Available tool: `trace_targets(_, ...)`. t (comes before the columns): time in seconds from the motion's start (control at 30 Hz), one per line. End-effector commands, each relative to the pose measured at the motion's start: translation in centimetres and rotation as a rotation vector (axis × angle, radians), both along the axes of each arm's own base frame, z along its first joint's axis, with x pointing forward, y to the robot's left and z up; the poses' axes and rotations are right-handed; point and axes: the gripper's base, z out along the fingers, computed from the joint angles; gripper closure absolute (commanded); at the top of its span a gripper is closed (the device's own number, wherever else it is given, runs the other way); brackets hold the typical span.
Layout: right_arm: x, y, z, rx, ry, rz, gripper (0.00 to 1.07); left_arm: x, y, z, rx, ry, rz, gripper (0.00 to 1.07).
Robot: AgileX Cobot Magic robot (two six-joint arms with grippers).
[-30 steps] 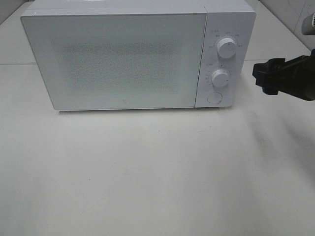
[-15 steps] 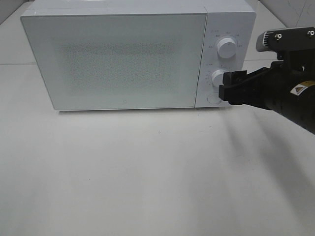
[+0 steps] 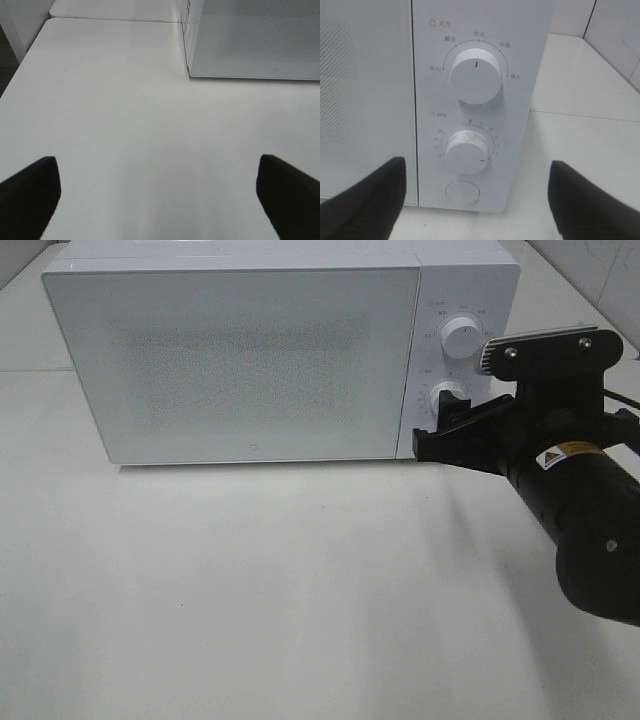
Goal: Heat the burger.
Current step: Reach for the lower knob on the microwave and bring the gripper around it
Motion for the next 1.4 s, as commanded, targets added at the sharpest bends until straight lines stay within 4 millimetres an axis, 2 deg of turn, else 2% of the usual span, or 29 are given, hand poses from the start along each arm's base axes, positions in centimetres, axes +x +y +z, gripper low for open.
trace_targets(0.03, 0.3, 0.2, -0.2, 0.052, -0.019, -0.022, 0.32, -0.2, -0.1, 0.1, -0.008, -0.03, 0.0, 0.07)
trace_targets(0.2, 0.4, 0.1, -0.4, 0.108, -0.032, -0.041, 0.32, -0.2, -0.1, 0.1, -0.008, -0.03, 0.0, 0.07)
trace_targets(0.53, 0.4, -0.2, -0.1, 0.113, -0.057, -0.065, 0.31, -0.2, -0.1, 0.1, -0.008, -0.03, 0.0, 0.07)
trace_targets(0.7, 1.0, 0.3, -0.6, 0.1, -0.055, -0.065, 0.31, -0.2, -0.1, 0.1, -0.008, -0.03, 0.0, 0.07)
trace_targets(1.0, 2.4, 1.4, -2.1, 0.069, -0.057, -0.072, 0.31, -0.2, -0.1, 0.1, -0.008, -0.03, 0.0, 0.07)
trace_targets(1.07, 3.3, 1.2, -2.9, 0.077, -0.04, -0.072, 0.31, -0.2, -0.1, 0.1, -0.008, -0.03, 0.0, 0.07)
trace_targets(1.27, 4.2, 1.0, -2.8, 0.086, -0.049, -0.066, 0.31, -0.2, -0.1, 0.1, -0.008, -0.03, 0.0, 0.07)
trace_targets(1.4, 5.5, 1.0, -2.8, 0.09, -0.055, -0.059, 0.32, -0.2, -0.1, 0.1, -0.008, -0.03, 0.0, 0.07)
